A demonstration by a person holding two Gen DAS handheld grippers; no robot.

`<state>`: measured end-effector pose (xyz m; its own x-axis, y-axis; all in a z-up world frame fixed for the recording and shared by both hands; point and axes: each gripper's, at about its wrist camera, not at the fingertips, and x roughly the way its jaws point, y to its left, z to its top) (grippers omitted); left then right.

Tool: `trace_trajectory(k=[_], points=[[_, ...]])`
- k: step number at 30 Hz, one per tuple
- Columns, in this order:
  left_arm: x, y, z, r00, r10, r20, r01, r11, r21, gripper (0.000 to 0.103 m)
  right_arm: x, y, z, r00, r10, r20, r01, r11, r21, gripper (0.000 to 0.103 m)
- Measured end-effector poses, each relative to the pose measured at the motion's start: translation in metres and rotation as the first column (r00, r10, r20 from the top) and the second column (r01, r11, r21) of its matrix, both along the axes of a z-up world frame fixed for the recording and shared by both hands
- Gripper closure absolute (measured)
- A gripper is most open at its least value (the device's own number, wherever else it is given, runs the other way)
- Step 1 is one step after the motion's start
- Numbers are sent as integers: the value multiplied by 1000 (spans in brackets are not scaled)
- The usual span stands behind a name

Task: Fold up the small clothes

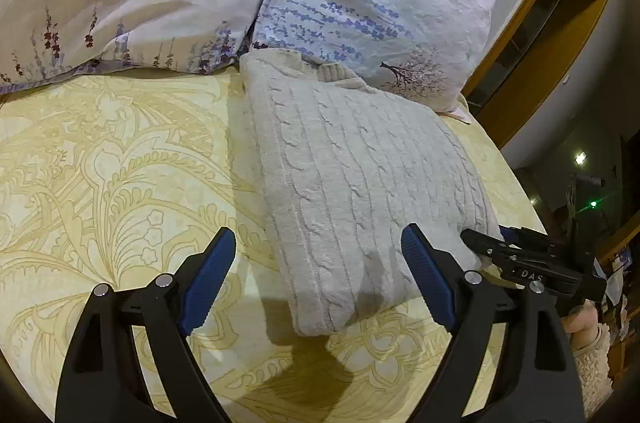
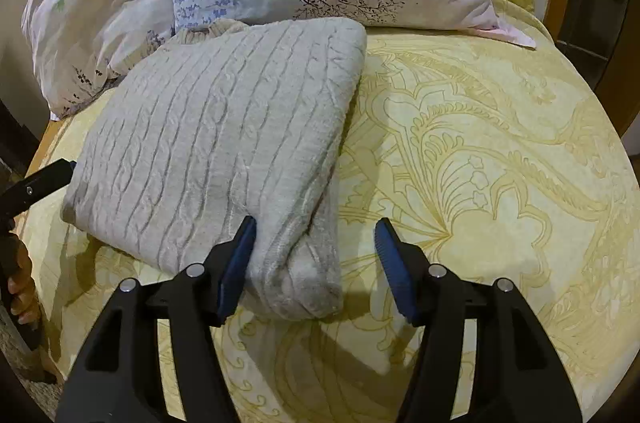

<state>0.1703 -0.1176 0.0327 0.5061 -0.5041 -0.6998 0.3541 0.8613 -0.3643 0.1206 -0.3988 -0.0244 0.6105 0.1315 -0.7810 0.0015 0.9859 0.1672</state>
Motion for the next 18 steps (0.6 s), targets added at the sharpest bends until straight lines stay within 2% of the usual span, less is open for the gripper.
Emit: trace_trajectory(k=[4, 7, 8, 11, 13, 14, 15, 18], points=[[-4, -4, 1, 1000, -4, 28, 3, 999, 39, 17, -1, 1, -1, 1000, -5, 12, 5, 1000, -28, 40], [-4, -11, -5, 999, -6, 33, 2, 994, 111, 17, 1, -1, -2, 1000, -5, 7, 5, 1000, -23, 36], [-3, -13, -6, 1000, -13, 24, 10, 992, 122, 17, 2, -4, 0, 1000, -7, -1, 7, 1000, 3, 36], [4, -4, -1, 1000, -14, -2, 14, 999, 41, 17, 7, -21, 12, 1000, -5, 7, 4, 988, 156, 36], [14, 2, 4, 1000, -5, -9, 4, 1000, -4, 11, 15, -39, 22, 999, -28, 26, 19, 956, 294, 28], [24, 5, 7, 1000, 1, -14, -1, 1000, -29, 9, 19, -44, 25, 999, -32, 31, 20, 942, 334, 24], [30, 4, 8, 1000, -4, -23, 3, 999, -39, 9, 28, -52, 28, 999, -39, 33, 24, 921, 389, 23], [54, 5, 4, 996, -9, -83, 3, 997, -78, 9, 50, -64, 28, 999, -50, 0, 45, 893, 447, 23]])
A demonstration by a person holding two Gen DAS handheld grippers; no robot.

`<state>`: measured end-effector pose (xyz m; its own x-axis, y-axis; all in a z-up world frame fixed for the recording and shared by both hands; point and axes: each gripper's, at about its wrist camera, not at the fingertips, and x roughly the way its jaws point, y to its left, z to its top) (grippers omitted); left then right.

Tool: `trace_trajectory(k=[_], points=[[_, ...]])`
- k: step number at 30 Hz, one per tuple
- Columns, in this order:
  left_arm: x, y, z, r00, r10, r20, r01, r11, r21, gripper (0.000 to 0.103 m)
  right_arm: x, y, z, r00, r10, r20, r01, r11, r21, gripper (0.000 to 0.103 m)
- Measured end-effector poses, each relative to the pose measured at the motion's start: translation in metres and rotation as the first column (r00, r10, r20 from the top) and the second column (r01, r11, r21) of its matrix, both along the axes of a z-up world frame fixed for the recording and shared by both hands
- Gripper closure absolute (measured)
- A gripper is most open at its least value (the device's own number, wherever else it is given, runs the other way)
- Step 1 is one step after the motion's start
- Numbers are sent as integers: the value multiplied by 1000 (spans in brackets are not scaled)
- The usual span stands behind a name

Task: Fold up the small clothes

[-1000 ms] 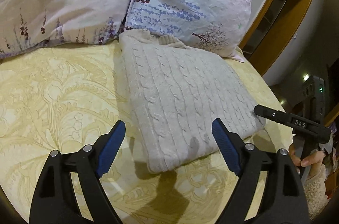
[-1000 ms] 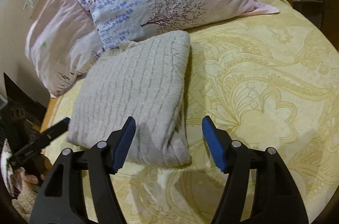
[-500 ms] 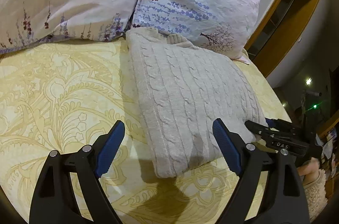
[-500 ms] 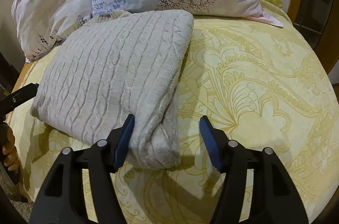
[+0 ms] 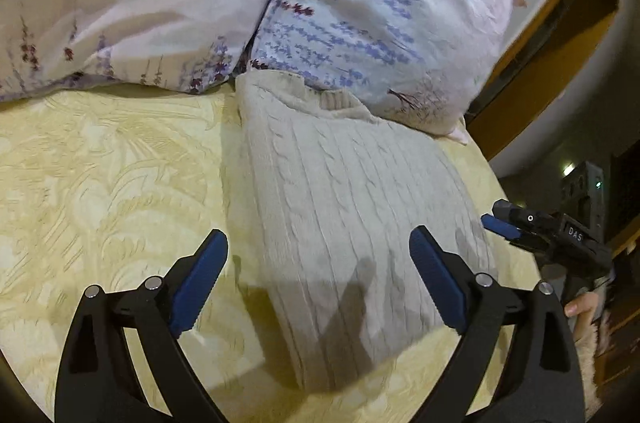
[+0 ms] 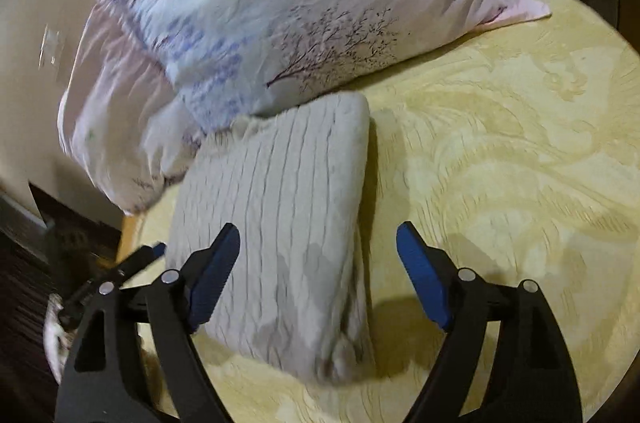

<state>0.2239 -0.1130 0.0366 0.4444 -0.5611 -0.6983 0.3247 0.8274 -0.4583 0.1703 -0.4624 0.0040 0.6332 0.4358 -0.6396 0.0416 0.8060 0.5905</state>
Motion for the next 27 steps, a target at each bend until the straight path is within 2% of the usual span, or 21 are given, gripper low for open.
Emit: trace_trajectory(k=[4, 12, 14, 16, 18, 20, 26, 27], points=[[20, -1, -11, 998, 21, -62, -22, 1000, -10, 9, 21, -11, -9, 999, -15, -43, 17, 999, 44, 23], [29, -29, -17, 998, -43, -41, 45, 998, 51, 9, 37, -4, -34, 995, 39, -87, -28, 992, 121, 23], [32, -35, -20, 998, -49, -38, 52, 996, 76, 9, 39, -3, -36, 996, 45, -76, -35, 991, 131, 24], [34, -39, -23, 998, -54, -38, 57, 995, 86, 9, 40, -2, -38, 995, 66, -71, -54, 987, 152, 29], [37, -40, -27, 998, -53, -42, 56, 995, 80, 9, 41, 0, -44, 993, 96, -74, -79, 977, 200, 41], [39, -41, -29, 998, -53, -45, 56, 996, 68, 9, 42, 2, -47, 991, 113, -69, -94, 969, 226, 46], [44, -40, -35, 996, -52, -65, 54, 998, 24, 11, 44, 4, -48, 990, 127, -54, -110, 963, 245, 46], [44, -39, -36, 996, -51, -69, 52, 999, 13, 12, 44, 6, -48, 990, 130, -53, -114, 963, 244, 49]])
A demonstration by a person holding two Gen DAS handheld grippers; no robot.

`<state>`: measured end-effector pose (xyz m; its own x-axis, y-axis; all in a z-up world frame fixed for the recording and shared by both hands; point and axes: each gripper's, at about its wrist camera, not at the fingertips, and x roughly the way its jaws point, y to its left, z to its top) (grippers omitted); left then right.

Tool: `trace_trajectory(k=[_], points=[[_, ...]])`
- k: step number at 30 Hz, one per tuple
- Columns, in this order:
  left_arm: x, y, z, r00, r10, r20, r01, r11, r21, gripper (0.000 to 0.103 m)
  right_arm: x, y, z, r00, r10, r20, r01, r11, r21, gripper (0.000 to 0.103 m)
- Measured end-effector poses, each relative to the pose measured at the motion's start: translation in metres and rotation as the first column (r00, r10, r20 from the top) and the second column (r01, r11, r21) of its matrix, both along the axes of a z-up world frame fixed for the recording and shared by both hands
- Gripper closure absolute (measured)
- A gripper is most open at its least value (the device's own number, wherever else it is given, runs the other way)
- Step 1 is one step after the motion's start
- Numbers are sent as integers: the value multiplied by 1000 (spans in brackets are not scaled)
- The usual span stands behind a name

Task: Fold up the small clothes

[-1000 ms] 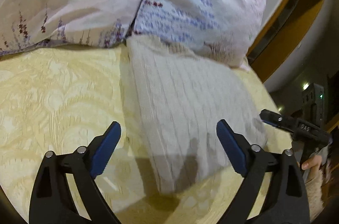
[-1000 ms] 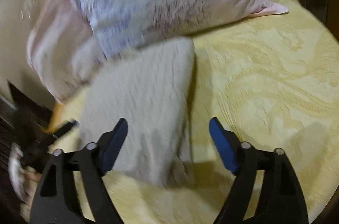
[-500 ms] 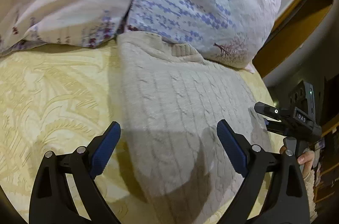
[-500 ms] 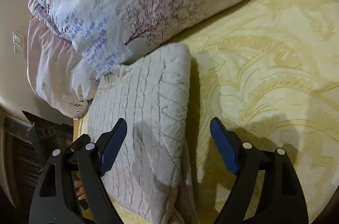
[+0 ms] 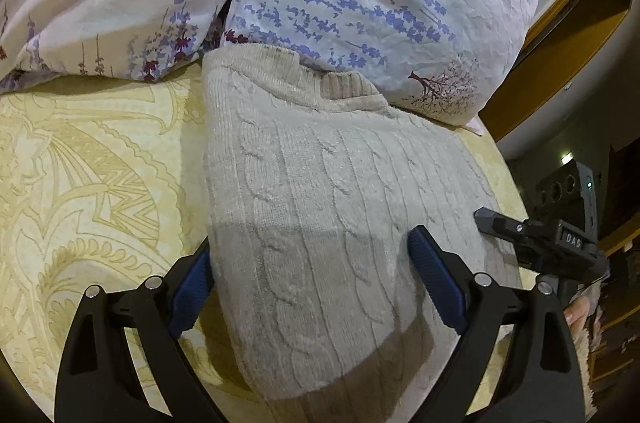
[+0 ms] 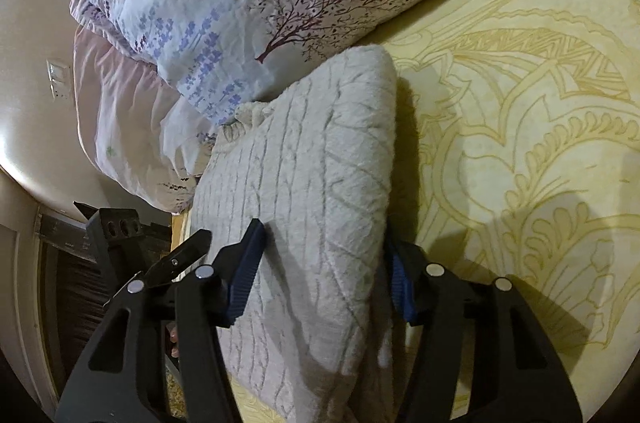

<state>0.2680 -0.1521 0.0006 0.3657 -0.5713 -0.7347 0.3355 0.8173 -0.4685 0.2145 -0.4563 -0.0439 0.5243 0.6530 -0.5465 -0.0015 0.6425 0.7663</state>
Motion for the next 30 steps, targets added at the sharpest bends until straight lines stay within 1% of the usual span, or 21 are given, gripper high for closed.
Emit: trace_trajectory(k=[1, 2, 3, 5, 6, 7, 8, 10, 14, 16, 20, 22, 24, 25, 26, 27, 28, 29, 30], points=[[0, 2, 0, 1000, 4, -3, -4, 1000, -11, 16, 0, 2, -1, 1000, 3, -3, -3, 1000, 0, 52], [0, 3, -1, 1000, 10, -3, -10, 1000, -25, 22, 1, 3, -2, 1000, 4, -3, -4, 1000, 3, 57], [1, 6, -1, 1000, 18, -1, -18, 999, -37, 25, 0, 4, -4, 1000, 2, 0, -2, 1000, 18, 62], [0, 15, 1, 1000, 27, -5, -28, 996, -82, 41, -2, 2, -5, 1000, -6, 0, 6, 999, 49, 67], [0, 23, 2, 999, 31, -9, -32, 994, -105, 46, -4, 2, -4, 1000, -12, 1, 12, 998, 60, 69], [1, 29, 3, 999, 35, -16, -37, 990, -136, 54, -6, 2, -2, 1000, -18, 5, 17, 998, 61, 70], [1, 32, 4, 999, 33, -23, -36, 987, -155, 58, -8, 4, 2, 1000, -23, 11, 22, 998, 56, 71], [-1, 36, 7, 999, 25, -24, -29, 985, -171, 61, -12, 8, 9, 999, -29, 27, 27, 998, 53, 72], [-10, 53, 22, 1000, 9, 6, -8, 981, -196, 63, -20, 26, 31, 997, -10, 78, 6, 999, 51, 75], [-17, 68, 32, 1000, 15, 25, -10, 981, -193, 63, -22, 48, 41, 994, 22, 103, -25, 999, 29, 75], [-29, 114, 52, 997, 52, 57, -41, 982, -184, 63, -23, 90, 54, 984, 84, 159, -84, 996, -4, 76], [-36, 141, 55, 995, 82, 62, -70, 982, -176, 63, -26, 116, 61, 972, 117, 206, -107, 993, -57, 76], [-37, 157, 46, 993, 112, 46, -103, 981, -162, 62, -26, 135, 59, 967, 133, 216, -114, 989, -96, 76], [-36, 164, 37, 991, 130, 25, -124, 980, -152, 61, -23, 145, 54, 970, 134, 201, -110, 986, -125, 76], [-32, 170, 23, 989, 149, -14, -150, 979, -138, 61, -19, 152, 46, 976, 132, 174, -106, 982, -155, 76], [-27, 171, 10, 985, 168, -47, -172, 978, -119, 58, -12, 159, 35, 987, 106, 123, -79, 975, -207, 74], [-26, 172, -2, 980, 189, -63, -196, 972, -128, 53, -8, 161, 27, 991, 87, 102, -62, 972, -227, 70], [-26, 173, -5, 979, 191, -63, -199, 969, -147, 51, -6, 160, 22, 992, 81, 94, -60, 976, -211, 66], [-26, 173, -5, 979, 194, -63, -202, 967, -154, 51, -5, 155, 20, 994, 76, 78, -61, 982, -176, 63]])
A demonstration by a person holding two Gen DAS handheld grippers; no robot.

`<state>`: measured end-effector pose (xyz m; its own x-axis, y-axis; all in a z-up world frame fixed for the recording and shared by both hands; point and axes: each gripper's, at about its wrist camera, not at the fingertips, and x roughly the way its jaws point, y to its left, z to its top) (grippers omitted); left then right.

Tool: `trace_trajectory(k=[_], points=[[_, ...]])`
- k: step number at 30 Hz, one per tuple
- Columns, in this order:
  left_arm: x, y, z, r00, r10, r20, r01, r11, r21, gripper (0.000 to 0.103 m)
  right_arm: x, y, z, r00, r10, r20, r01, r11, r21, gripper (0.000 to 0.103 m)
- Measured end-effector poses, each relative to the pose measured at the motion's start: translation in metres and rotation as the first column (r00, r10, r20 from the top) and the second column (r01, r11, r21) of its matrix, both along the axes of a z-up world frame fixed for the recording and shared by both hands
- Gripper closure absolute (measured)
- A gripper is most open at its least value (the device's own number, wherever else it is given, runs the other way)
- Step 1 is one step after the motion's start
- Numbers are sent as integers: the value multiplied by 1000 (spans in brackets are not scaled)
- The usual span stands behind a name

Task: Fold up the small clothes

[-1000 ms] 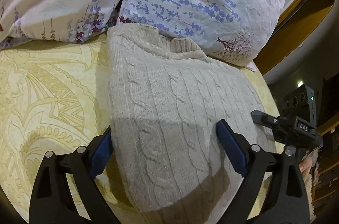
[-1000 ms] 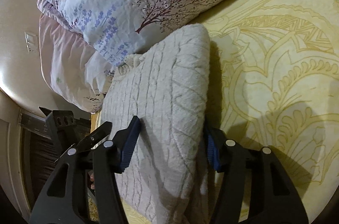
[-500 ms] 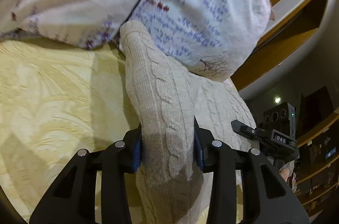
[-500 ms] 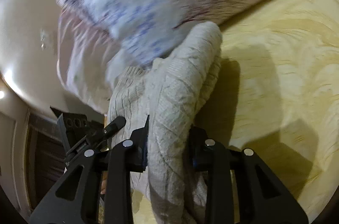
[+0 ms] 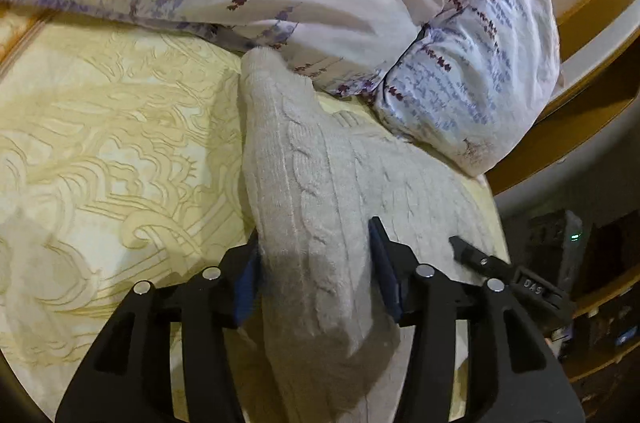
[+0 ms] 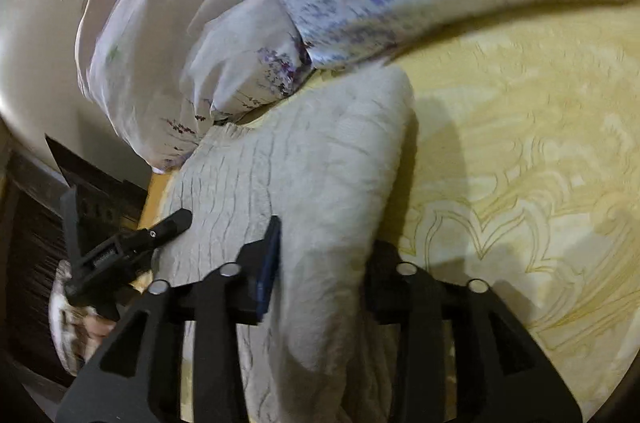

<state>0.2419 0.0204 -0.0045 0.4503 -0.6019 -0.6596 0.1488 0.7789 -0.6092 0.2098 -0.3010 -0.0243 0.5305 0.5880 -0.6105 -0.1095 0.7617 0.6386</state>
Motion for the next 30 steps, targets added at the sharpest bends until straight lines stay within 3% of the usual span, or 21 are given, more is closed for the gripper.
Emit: trace_trajectory(k=[2, 5, 8, 11, 15, 18, 22, 25, 27, 30], points=[[-3, -3, 7, 1000, -2, 16, 1, 1000, 20, 50, -1, -9, 1, 1000, -9, -19, 10, 999, 40, 61], [-15, -4, 29, 994, 32, 107, -42, 995, 91, 50, -15, -22, 14, 998, -59, 38, 58, 998, 19, 60], [-40, -11, 53, 966, 29, 256, -62, 991, 121, 48, -19, -20, 16, 997, -42, 59, 44, 999, -23, 82], [-59, -39, 62, 942, -76, 328, 14, 982, 186, 45, -15, -18, 9, 994, -100, 46, 104, 989, -106, 85], [-68, -78, 56, 925, -193, 328, 93, 951, 295, 45, -16, -21, 11, 991, -116, 59, 124, 982, -141, 81], [-77, -79, 51, 922, -214, 324, 110, 944, 311, 44, -44, -19, 31, 979, -103, 177, 136, 973, -184, 78], [-81, -86, 46, 915, -232, 329, 113, 932, 344, 40, -79, -14, 48, 959, -13, 284, 59, 987, -152, 78], [-80, -90, 37, 922, -228, 313, 111, 929, 352, 35, -79, 3, 33, 972, 86, 217, -38, 975, -217, 78], [-80, -94, 33, 920, -227, 319, 101, 925, 367, 32, -71, 12, 19, 985, 79, 154, -34, 960, -277, 79], [-88, -97, 36, 917, -212, 337, 74, 922, 379, 31, -74, 13, 26, 984, 51, 171, -2, 961, -276, 76]])
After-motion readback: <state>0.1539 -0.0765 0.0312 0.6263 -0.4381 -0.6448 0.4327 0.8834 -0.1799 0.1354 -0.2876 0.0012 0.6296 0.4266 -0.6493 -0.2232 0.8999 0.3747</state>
